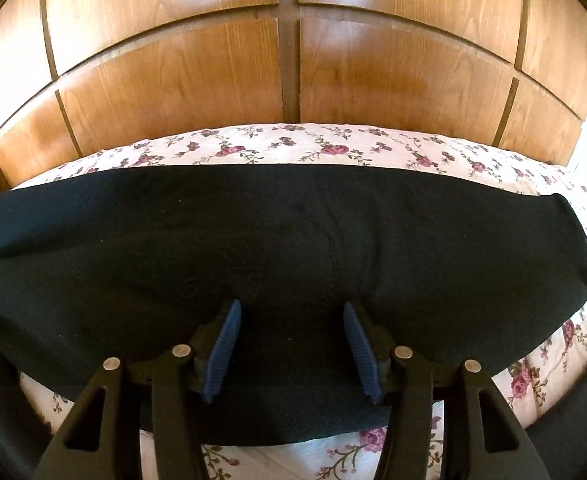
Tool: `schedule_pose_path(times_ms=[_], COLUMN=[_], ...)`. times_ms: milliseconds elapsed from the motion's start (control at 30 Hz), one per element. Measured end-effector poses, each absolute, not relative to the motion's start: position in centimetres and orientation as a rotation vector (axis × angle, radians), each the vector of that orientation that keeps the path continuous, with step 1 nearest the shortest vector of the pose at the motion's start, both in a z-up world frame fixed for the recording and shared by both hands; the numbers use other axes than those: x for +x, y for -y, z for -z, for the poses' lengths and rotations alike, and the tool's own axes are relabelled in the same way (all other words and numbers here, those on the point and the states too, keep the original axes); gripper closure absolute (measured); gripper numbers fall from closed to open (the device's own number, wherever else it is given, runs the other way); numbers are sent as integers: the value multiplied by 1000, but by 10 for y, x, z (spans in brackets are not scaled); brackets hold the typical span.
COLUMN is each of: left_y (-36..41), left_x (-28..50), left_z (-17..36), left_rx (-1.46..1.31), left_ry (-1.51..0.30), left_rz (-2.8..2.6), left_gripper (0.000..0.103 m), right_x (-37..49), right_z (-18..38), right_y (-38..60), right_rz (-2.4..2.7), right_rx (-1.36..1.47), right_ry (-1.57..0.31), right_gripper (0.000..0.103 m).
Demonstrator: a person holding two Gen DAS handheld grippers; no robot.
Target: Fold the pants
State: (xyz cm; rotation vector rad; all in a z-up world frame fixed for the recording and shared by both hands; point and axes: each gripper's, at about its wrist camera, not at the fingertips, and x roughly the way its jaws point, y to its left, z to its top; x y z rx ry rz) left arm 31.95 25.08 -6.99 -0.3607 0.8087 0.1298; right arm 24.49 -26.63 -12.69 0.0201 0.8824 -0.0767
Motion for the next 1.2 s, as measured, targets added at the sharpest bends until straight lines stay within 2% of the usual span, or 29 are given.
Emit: schedule_pose_path(times_ms=[200,367,433,467,533,567,667,733,800,900,967,1033,1200], left_y=[-238,-209,-201,-199,-200,-204,-232,-261,-273,-252,-246,-245,-268], left_x=[351,330,324,322,319,315,305,306,314,327,331,337,320], left_z=[115,125,125,122,115,106,66,51,57,90,115,128,105], left_rx=[-158,-18,11,15,-5,-20,-92,-184,-196,-20,25,48,-116], left_ry=[-1018,-961,-938,-927,-891,-852,-678,-626,-653,-742,-797,-849,-805], left_rz=[-52,19,20,7,-20,-42,-175,-227,-253,-311,-336,-371,-377], left_gripper=[52,55,81,82,92,93,93,93,93,93,89,73,65], right_x=[243,245,245,245,245,245,246,246,246,246,246,246,246], right_z=[127,128,128,127,127,127,127,127,127,127,127,127,127], right_y=[265,267,267,267,268,268,268,267,266,266,267,267,269], right_rz=[76,73,76,77,74,73,73,75,74,74,74,75,72], right_rx=[22,34,31,31,37,39,42,40,36,38,42,40,47], right_ry=[-872,-864,-862,-862,-861,-861,-861,-860,-861,-858,-858,-857,-853], right_gripper=[48,47,47,47,47,47,47,47,47,47,47,47,47])
